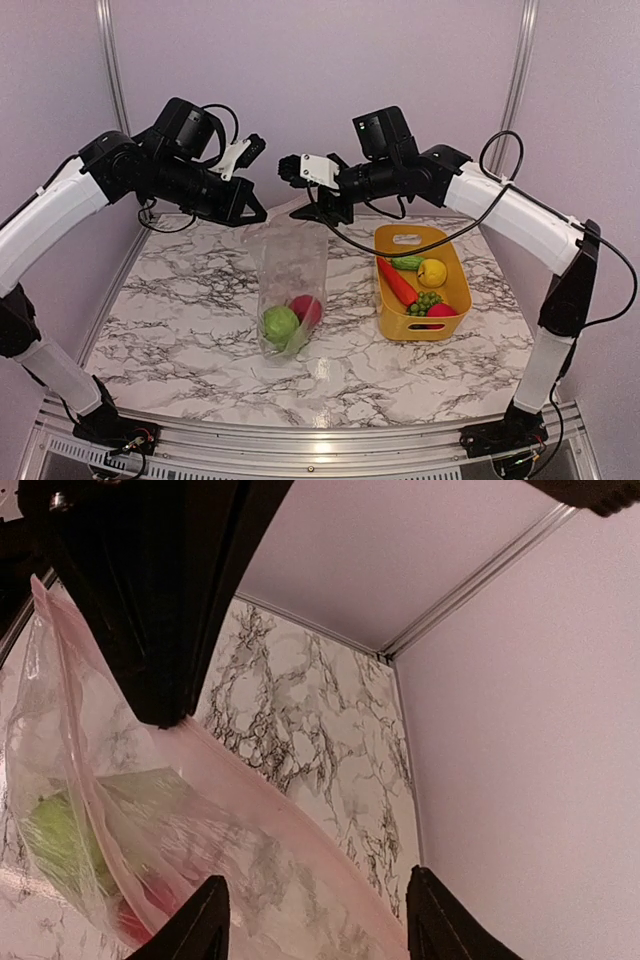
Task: Place the food in the zip-top bag and seal the zipper
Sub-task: Pass from the left arm to the right
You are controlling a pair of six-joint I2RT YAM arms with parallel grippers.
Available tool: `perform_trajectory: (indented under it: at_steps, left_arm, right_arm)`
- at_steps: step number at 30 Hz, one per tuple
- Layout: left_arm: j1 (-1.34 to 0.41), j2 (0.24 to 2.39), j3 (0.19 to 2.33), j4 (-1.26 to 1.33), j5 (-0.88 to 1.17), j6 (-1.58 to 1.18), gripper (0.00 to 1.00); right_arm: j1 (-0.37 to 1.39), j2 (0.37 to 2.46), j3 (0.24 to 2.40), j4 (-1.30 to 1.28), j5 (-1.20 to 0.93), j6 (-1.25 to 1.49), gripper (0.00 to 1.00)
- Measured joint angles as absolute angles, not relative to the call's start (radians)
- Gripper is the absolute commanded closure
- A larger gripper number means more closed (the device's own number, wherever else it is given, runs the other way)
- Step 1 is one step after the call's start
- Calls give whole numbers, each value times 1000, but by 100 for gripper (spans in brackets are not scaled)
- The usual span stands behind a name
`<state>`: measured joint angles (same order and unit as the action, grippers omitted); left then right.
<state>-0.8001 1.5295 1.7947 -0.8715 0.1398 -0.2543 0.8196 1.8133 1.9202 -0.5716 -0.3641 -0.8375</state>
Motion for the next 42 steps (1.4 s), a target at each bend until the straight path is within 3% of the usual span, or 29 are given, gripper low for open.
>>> perform_trajectory:
  at_steps: [16, 19, 25, 28, 29, 31, 33, 37, 42]
  left_arm:
    - [-806, 1502, 1756, -877, 88, -254, 100]
    - [-807, 1494, 1742, -867, 88, -254, 100]
    - [-807, 1477, 1725, -857, 88, -258, 100]
    - [-807, 1475, 1724, -856, 88, -266, 100]
    - [-807, 1475, 1723, -856, 87, -270, 95]
    - [-807, 1475, 1720, -855, 84, -280, 73]
    - [-807, 1476, 1718, -856, 77, -308, 62]
    - [-807, 1495, 1737, -859, 79, -361, 58]
    - [-805, 1567, 1785, -863, 127, -398, 61]
  right_arm:
    - [826, 1816, 1969, -809, -533, -1001, 49]
    - [837, 1823, 1982, -810, -511, -1015, 58]
    - [855, 1864, 2013, -810, -457, -1057, 97]
    - [862, 1874, 2013, -818, -432, -1082, 100]
    - [865, 1874, 2013, -821, -426, -1089, 100]
    - [871, 1874, 2013, -823, -413, -1101, 100]
    - [879, 1873, 2013, -823, -398, -1118, 100]
    - [908, 1865, 2011, -823, -368, -1155, 100]
    - [942, 1837, 2000, -824, -347, -1181, 100]
